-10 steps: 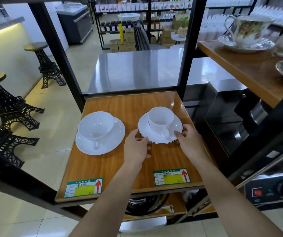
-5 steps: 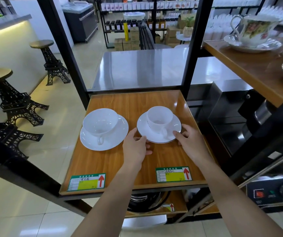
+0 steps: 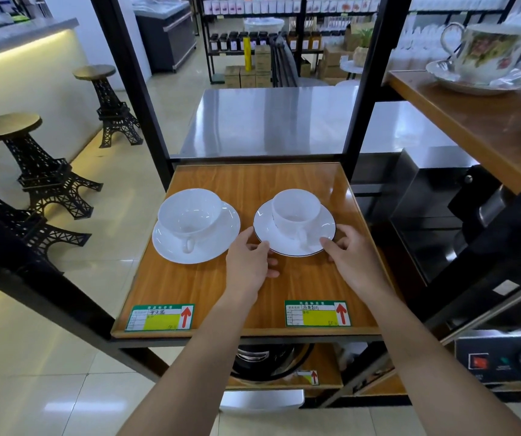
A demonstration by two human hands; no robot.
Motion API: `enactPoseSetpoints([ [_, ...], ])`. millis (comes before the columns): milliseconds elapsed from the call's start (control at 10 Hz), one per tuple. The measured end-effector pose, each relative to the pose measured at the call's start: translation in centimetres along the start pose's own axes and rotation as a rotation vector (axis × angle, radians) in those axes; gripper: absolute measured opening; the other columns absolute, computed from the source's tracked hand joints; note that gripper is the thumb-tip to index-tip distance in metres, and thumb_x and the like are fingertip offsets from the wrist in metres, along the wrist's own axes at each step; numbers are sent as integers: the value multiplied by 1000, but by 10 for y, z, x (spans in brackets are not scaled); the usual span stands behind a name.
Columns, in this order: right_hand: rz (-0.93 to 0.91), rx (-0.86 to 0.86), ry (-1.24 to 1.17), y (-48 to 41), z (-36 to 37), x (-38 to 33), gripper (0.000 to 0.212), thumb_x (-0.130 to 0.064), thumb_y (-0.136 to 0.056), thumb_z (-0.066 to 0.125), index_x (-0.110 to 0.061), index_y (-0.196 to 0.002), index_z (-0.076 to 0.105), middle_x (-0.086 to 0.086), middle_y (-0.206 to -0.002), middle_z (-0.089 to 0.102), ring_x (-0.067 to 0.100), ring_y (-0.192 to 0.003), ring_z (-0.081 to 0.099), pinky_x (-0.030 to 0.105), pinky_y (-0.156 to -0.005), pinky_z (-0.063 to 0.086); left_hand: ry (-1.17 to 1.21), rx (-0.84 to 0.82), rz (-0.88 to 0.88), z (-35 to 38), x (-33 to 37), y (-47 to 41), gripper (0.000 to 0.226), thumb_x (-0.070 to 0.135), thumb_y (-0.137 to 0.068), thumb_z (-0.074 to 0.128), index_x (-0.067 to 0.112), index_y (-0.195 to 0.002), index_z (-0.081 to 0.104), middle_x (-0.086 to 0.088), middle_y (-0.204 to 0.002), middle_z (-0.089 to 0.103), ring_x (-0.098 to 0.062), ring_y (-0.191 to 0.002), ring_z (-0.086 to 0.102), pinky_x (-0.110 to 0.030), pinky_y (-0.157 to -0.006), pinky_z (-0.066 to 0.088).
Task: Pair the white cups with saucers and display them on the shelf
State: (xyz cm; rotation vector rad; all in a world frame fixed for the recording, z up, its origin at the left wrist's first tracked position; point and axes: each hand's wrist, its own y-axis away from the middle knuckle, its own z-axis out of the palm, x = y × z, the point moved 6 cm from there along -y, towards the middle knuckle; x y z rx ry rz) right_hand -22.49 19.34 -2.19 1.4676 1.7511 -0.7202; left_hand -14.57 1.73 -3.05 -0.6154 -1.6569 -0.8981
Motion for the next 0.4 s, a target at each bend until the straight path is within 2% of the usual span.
enactPoseSetpoints([
  [100,5,5,35,-1,1,0,51,-43,-91,49,-19,-134,40,6,-107,63,20,-95,61,28,-73,45,11,-18,-20,1,2,3,52,14,-92,53,16,-141,35,-9,-102,64,-16,-69,64,-21,-50,56],
  [200,4,2,22,-2,1,0,49,-43,-91,48,-19,-134,40,7,-113,63,22,-98,61,29,-76,45,8,-35,-46,-1,3,5,53,15,-92,53,16,-141,34,-6,-98,64,-15,-72,64,-22,-53,57],
  [300,23,0,-5,-1,2,1,49,-43,-92,47,-20,-134,39,8,-119,61,22,-101,61,31,-77,45,-37,-36,-40,-8,9,14,50,19,-92,54,16,-139,38,-5,-96,65,-15,-74,64,-20,-49,55],
  [400,38,31,-46,0,0,2,51,-46,-91,45,-21,-135,36,7,-121,60,22,-102,60,32,-77,44,-113,2,5,-21,15,21,45,19,-91,55,14,-134,44,-3,-97,64,-14,-73,64,-22,-51,55],
])
